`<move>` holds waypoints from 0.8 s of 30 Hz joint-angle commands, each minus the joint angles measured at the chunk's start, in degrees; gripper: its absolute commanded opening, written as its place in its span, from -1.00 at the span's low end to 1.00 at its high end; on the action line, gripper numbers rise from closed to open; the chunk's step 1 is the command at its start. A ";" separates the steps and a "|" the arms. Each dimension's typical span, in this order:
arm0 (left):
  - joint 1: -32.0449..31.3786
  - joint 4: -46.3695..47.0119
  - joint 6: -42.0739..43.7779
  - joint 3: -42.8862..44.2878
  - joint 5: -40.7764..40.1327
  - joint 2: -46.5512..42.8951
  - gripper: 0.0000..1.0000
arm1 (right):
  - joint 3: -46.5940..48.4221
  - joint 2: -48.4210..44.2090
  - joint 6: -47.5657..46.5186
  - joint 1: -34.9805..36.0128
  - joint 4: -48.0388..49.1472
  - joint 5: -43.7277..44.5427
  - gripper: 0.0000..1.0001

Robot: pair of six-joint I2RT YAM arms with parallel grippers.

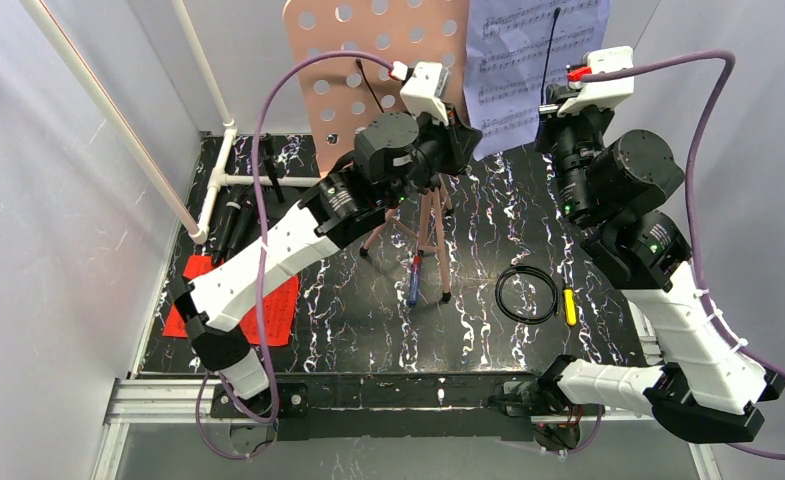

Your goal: Pack up the instrument practice props

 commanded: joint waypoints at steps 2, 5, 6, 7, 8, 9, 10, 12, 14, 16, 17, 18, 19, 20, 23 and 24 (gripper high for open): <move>0.18 -1.94 3.82 -0.90 -1.85 -6.97 -1.00 | -0.28 -1.24 -0.67 0.05 4.51 1.60 -0.97; 0.14 -3.17 4.81 -1.43 -2.03 -8.72 -1.00 | -0.42 -1.48 -0.81 0.02 4.82 2.03 -0.97; 0.16 -3.61 5.05 -1.75 -2.13 -9.26 -1.00 | -0.35 -1.48 -0.95 0.03 4.78 2.18 -0.97; 0.14 -4.23 5.18 -1.95 -2.20 -9.93 -1.00 | -0.40 -1.40 -1.01 0.08 4.74 2.31 -0.97; 0.14 -4.68 5.43 -2.21 -2.15 -10.51 -1.00 | -0.44 -1.41 -1.02 0.05 4.69 2.35 -0.97; 0.12 -5.30 5.62 -2.44 -2.15 -11.15 -1.00 | -0.44 -1.39 -1.02 0.08 4.73 2.33 -0.97; 0.15 -5.75 5.66 -2.67 -2.00 -11.83 -1.00 | -0.43 -1.32 -1.06 0.12 4.55 2.33 -0.97; 0.07 -7.04 5.78 -3.12 -1.63 -13.17 -1.00 | -0.44 -1.24 -1.15 0.05 4.50 2.64 -0.97; 0.01 -8.45 6.08 -3.43 -1.25 -14.49 -1.00 | -0.42 -1.21 -1.26 0.08 4.51 2.77 -0.97; 0.01 -9.79 6.32 -3.47 -0.94 -16.05 -1.00 | -0.42 -1.13 -1.28 0.06 4.55 2.69 -0.97; 0.00 -10.47 6.34 -3.55 -0.51 -17.23 -1.00 | -0.44 -1.12 -1.30 0.05 4.54 2.62 -0.97; 0.07 -11.05 6.44 -3.46 0.04 -18.06 -1.00 | -0.44 -1.05 -1.28 0.07 4.45 2.62 -0.97; 0.03 -12.10 6.38 -3.11 0.65 -18.76 -1.00 | -0.46 -0.99 -1.28 0.07 4.46 2.66 -0.97; 0.02 -13.22 6.36 -2.62 1.18 -19.41 -1.00 | -0.52 -0.95 -1.28 0.02 4.51 2.68 -0.97; 0.06 -15.72 6.31 -1.90 2.23 -21.43 -1.00 | -0.81 -0.77 -1.24 0.11 4.65 2.79 -0.97; 0.03 -16.56 6.37 -1.74 2.06 -22.03 -1.00 | -0.89 -0.79 -1.24 0.05 4.80 2.77 -0.97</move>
